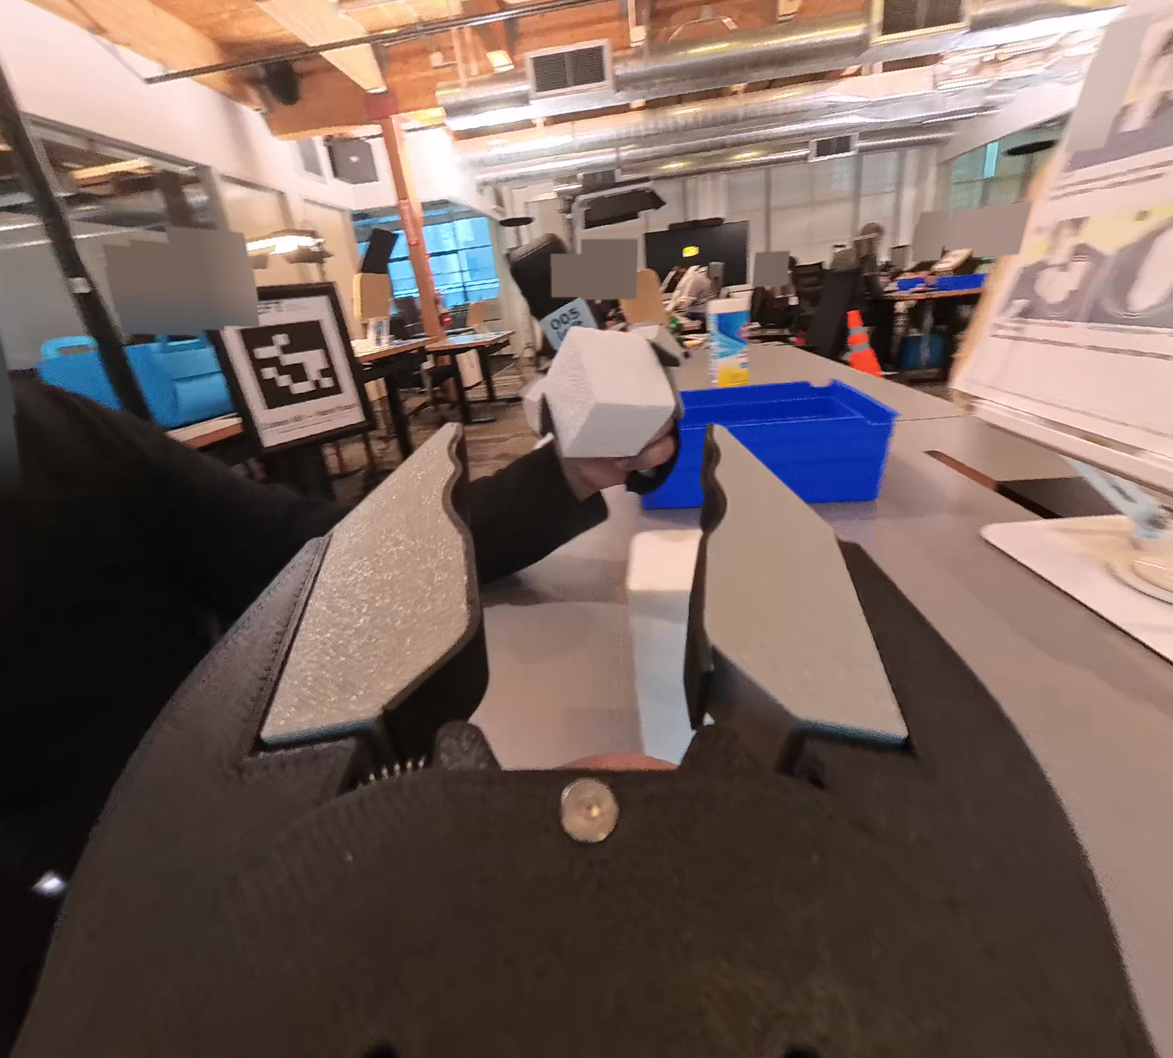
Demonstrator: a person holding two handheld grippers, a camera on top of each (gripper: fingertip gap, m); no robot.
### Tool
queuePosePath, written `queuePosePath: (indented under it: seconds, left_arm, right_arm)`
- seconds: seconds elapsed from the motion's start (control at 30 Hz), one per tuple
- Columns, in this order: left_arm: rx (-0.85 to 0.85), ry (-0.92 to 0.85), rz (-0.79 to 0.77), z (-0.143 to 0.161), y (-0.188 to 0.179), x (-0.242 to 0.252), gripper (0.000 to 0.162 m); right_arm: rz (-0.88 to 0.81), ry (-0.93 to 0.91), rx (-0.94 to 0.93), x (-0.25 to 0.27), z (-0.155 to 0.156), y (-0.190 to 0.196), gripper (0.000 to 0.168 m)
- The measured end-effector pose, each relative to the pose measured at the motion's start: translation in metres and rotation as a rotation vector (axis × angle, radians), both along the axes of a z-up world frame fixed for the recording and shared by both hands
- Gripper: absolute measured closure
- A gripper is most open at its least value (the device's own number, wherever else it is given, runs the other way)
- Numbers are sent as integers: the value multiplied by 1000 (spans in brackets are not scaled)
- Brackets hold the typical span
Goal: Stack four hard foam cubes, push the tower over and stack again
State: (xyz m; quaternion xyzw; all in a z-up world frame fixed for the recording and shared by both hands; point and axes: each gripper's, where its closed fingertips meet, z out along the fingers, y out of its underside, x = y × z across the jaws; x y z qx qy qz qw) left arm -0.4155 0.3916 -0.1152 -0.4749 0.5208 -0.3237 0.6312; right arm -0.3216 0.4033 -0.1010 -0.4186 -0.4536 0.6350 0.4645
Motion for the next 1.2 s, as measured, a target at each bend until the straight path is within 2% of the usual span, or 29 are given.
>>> queuePosePath:
  seconds: [0.13,0.37,0.67,0.9,0.97,1.2]
  left_arm:
    - [150,27,-33,9,-26,23,85]
    - [397,23,-63,18,-57,55,85]
    - [400,9,-90,14,-62,78,85]
    - [376,-29,-78,15,-59,89,86]
    - [375,-28,-75,13,-58,91,85]
    - [361,-15,-36,11,-48,89,85]
  right_arm:
    - [136,-30,6,-5,5,-34,97]
    - [167,-100,19,-24,-6,-52,93]
    - [166,2,63,-31,4,-65,91]
    - [157,-7,80,-39,-1,-69,99]
    - [156,18,92,-39,1,-71,110]
    - [85,8,119,-38,1,-62,112]
